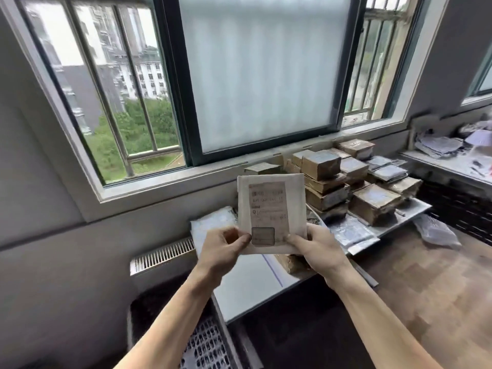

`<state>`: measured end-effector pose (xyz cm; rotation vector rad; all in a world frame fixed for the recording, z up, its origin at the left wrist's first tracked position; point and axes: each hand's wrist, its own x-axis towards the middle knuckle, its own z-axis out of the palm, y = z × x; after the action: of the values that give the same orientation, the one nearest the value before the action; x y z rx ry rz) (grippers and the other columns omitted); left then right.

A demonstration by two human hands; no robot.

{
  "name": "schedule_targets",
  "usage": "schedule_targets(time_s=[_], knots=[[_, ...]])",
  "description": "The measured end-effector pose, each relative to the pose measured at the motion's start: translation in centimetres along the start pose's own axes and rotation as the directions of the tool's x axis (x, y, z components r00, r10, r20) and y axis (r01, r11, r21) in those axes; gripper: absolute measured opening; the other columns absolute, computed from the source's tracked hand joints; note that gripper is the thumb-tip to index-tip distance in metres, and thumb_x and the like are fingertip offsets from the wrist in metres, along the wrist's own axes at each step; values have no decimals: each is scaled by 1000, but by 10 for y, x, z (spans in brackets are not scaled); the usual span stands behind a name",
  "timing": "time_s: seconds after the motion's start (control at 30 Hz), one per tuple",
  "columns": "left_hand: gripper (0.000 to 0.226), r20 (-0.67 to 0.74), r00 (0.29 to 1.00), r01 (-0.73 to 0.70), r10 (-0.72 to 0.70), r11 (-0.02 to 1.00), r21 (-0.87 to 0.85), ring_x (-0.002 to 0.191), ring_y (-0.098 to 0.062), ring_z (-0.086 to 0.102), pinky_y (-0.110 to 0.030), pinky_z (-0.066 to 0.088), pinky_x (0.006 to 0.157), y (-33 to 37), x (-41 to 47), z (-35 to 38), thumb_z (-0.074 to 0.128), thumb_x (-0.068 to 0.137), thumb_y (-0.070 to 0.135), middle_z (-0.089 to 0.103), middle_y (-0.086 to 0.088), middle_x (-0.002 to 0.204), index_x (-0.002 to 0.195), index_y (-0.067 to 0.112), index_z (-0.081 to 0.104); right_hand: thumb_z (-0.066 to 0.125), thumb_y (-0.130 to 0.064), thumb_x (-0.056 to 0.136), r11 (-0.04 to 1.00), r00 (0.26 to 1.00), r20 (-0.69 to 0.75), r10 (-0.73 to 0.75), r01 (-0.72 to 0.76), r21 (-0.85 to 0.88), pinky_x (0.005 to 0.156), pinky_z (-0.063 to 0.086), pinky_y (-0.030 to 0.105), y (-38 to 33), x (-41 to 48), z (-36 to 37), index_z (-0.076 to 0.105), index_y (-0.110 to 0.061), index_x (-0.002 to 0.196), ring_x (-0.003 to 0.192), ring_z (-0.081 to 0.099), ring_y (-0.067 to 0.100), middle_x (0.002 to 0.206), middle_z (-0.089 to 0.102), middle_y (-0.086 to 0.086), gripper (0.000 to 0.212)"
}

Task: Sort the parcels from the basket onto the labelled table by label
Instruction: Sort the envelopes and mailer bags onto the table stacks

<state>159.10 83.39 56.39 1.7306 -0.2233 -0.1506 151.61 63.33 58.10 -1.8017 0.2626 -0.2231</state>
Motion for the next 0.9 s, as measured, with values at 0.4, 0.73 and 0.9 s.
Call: schedule_targets(time_s=[0.4,0.73,0.9], knots=[[18,-58,971,229,-231,973,-43,57,-8,52,-25,44,57,-29,78,155,71,96,9,65,1,68,79,4,70,66,-12,100,990,992,94,78,-66,-128,79,57,19,90,114,-118,74,-24,90,95,73,6,93,77,-13,18],[21,-69,958,286,-279,950,127,65,-16,56,-23,47,55,-63,161,187,65,97,7,67,-13,78,92,-13,67,69,-16,98,971,984,109,139,-114,-209,78,57,34,130,212,-131,77,-12,97,89,73,16,91,78,-1,10],[25,-121,950,304,-288,942,142,58,-14,48,-30,41,57,-76,212,191,69,93,6,55,-6,64,75,-11,63,69,-24,95,944,965,173,197,-139,-299,72,55,39,147,276,-129,73,-19,82,73,67,14,78,74,-6,15]])
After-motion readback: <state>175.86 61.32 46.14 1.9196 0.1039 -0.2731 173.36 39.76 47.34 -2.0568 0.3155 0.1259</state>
